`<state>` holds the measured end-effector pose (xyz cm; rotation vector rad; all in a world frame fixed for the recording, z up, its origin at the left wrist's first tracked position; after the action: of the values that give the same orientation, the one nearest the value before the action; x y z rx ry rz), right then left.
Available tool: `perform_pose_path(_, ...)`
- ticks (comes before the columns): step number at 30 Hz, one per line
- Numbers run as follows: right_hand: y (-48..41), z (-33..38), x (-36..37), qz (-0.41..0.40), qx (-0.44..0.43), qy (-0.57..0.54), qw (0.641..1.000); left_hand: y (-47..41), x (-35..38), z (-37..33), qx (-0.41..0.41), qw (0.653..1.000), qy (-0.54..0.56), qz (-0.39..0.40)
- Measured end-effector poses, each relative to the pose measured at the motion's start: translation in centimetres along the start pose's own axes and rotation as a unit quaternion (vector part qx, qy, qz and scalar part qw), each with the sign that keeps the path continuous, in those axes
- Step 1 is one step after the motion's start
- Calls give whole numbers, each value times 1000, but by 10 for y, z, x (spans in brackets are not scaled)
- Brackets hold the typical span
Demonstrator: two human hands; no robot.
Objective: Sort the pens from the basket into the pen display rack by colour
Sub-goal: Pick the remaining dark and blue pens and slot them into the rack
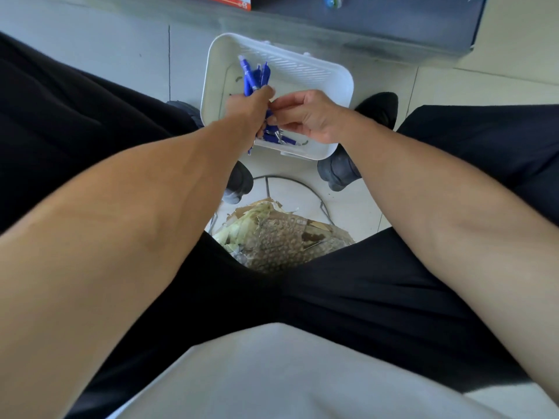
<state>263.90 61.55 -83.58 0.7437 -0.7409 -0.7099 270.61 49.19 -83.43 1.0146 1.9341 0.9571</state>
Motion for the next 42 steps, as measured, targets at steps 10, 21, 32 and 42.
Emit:
perform_pose_path(10, -16, 35, 2, -177, -187, 235, 937, -1, 9, 0, 105, 981, -164, 17)
perform_pose_path(21, -14, 71, -1, -43, -63, 510, 857, -4, 9, 3, 196, 924, -327, -30)
perform_pose_path(32, -4, 92, -5, 38, -24, 595, 803, 0, 2, 5, 256, 882, -396, -11)
perform_pose_path(42, -3, 93, -4, 38, -30, 592, 805, 2, -6, -3, 237, 841, -485, -24)
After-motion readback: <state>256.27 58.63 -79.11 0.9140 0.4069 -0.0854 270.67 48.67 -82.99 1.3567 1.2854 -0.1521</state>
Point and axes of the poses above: each hand's wrist, its own y-axis away from the middle knuckle, its own x-axis out of the palm, z = x × y, the point moved 2 cm from there along -y, towards the middle knuckle, and after that the axes turned 4 degrees about -y, right-handed, at the moved point
